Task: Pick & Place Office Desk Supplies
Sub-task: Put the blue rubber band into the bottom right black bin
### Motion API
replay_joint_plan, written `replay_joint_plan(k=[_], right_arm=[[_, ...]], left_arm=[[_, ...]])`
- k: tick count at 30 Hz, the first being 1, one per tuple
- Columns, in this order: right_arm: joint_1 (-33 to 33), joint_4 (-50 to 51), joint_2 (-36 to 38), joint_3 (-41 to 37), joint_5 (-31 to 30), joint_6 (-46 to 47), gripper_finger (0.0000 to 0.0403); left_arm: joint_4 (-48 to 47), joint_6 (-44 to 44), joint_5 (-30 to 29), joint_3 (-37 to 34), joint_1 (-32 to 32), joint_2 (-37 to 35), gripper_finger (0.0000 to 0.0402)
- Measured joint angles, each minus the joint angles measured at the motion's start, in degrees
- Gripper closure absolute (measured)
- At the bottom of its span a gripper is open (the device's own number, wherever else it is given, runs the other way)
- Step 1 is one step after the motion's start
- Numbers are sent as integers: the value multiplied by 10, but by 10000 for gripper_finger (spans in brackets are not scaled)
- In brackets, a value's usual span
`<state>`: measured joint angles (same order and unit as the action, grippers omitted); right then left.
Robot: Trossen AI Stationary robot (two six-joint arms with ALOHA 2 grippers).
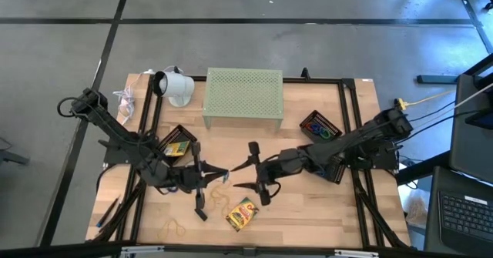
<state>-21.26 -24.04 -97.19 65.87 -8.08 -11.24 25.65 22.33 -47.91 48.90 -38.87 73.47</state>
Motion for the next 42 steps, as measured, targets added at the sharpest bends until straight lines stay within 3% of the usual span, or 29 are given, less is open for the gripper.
replay_joint_plan(k=[6, 12, 19, 24, 32, 37, 42], right_arm=[[18, -65, -9, 0, 3, 36, 197], [25, -75, -9, 0, 86, 67, 197], [25, -82, -9, 0, 88, 80, 202], [24, -81, -9, 0, 92, 109, 248], [24, -81, -9, 0, 92, 153, 391], [24, -77, -9, 0, 91, 195, 396], [24, -52, -9, 0, 90, 211, 399]], left_arm=[[22, 10, 66, 0, 18, 1, 399], [30, 10, 118, 0, 53, 1, 400], [37, -6, 167, 0, 81, 1, 400], [42, -6, 182, 0, 88, 1, 400], [42, -10, 182, 0, 84, 1, 400], [42, -39, 183, 0, 74, 1, 389], [33, -39, 178, 0, 63, 1, 346]])
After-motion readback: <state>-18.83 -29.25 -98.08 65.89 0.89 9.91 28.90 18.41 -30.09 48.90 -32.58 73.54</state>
